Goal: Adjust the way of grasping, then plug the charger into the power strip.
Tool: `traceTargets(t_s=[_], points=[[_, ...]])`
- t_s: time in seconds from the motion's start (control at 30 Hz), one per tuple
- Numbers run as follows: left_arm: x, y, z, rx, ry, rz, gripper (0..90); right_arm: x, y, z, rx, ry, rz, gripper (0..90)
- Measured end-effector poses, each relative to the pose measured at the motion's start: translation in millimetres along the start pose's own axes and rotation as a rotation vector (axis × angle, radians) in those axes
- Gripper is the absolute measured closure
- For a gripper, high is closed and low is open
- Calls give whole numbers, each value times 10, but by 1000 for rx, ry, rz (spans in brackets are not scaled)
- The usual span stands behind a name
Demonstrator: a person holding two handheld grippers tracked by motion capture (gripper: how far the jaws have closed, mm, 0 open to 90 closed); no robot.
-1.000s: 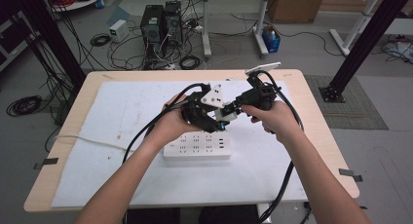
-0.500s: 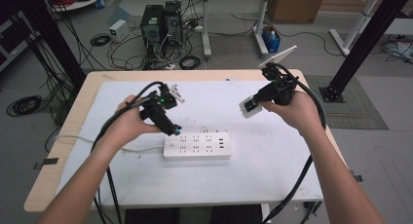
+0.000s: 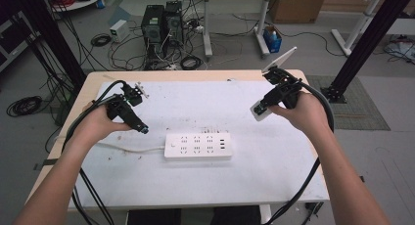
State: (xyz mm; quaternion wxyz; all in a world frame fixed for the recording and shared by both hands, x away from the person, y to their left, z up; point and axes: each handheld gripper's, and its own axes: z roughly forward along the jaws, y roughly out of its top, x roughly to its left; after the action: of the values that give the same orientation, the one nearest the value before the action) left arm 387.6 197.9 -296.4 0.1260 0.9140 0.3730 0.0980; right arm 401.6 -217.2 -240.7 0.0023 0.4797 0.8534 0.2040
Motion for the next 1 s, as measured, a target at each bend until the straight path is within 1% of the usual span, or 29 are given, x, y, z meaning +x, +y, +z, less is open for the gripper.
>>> traceTargets(t_s=[0.07, 0.1, 0.2, 0.23, 0.27, 0.33, 0.43, 0.47, 0.53, 0.57, 0.6, 0.63, 0.73, 0.8, 0.83, 0.87, 0.9, 0.93, 0.97, 1.0], points=[[3, 4, 7, 5, -5, 0, 157, 0, 0, 0, 0, 0, 0, 622], [5, 18, 13, 0, -4, -3, 157, 20, 0, 3, 4, 2, -11, 622], [11, 30, -7, 2, -9, 3, 157, 24, 17, 25, 17, 4, -29, 622], [11, 30, -7, 2, -9, 3, 157, 24, 17, 25, 17, 4, -29, 622], [15, 29, -22, -4, -3, -3, 157, 32, 30, 43, 31, -8, -37, 622], [25, 17, -43, -11, -6, 0, 157, 36, 40, 56, 42, -10, -46, 622], [26, -1, -57, -18, -6, -9, 157, 47, 50, 51, 42, -12, -59, 622], [24, -17, -63, -19, -6, -4, 157, 79, 69, 48, 42, 0, -91, 622], [20, -28, -60, -22, -11, -9, 157, 110, 89, 58, 46, -1, -111, 622], [12, -46, -52, -23, -15, -8, 157, 138, 106, 79, 50, -1, -139, 622], [12, -46, -52, -23, -15, -8, 157, 138, 106, 79, 50, -1, -139, 622], [2, -66, -44, -24, -14, -9, 157, 181, 135, 120, 63, 8, -165, 622], [4, -84, -41, -28, -21, -11, 157, 268, 211, 218, 92, 9, -215, 622], [0, -99, -35, -32, -21, -14, 157, 287, 233, 241, 101, 17, -218, 622], [1, -104, -36, -31, -20, -13, 157, 344, 296, 322, 113, 15, -262, 622], [2, -109, -36, -31, -20, -9, 157, 344, 296, 322, 113, 15, -262, 622], [0, -115, -38, -27, -21, 1, 157, 388, 345, 402, 131, 25, -298, 622], [-12, -128, -33, -29, -21, 5, 157, 419, 371, 444, 139, 20, -312, 622], [-12, -128, -33, -29, -21, 5, 157, 419, 371, 444, 139, 20, -312, 622], [-15, -135, -32, -31, -19, 3, 157, 448, 395, 490, 143, 15, -339, 622]])
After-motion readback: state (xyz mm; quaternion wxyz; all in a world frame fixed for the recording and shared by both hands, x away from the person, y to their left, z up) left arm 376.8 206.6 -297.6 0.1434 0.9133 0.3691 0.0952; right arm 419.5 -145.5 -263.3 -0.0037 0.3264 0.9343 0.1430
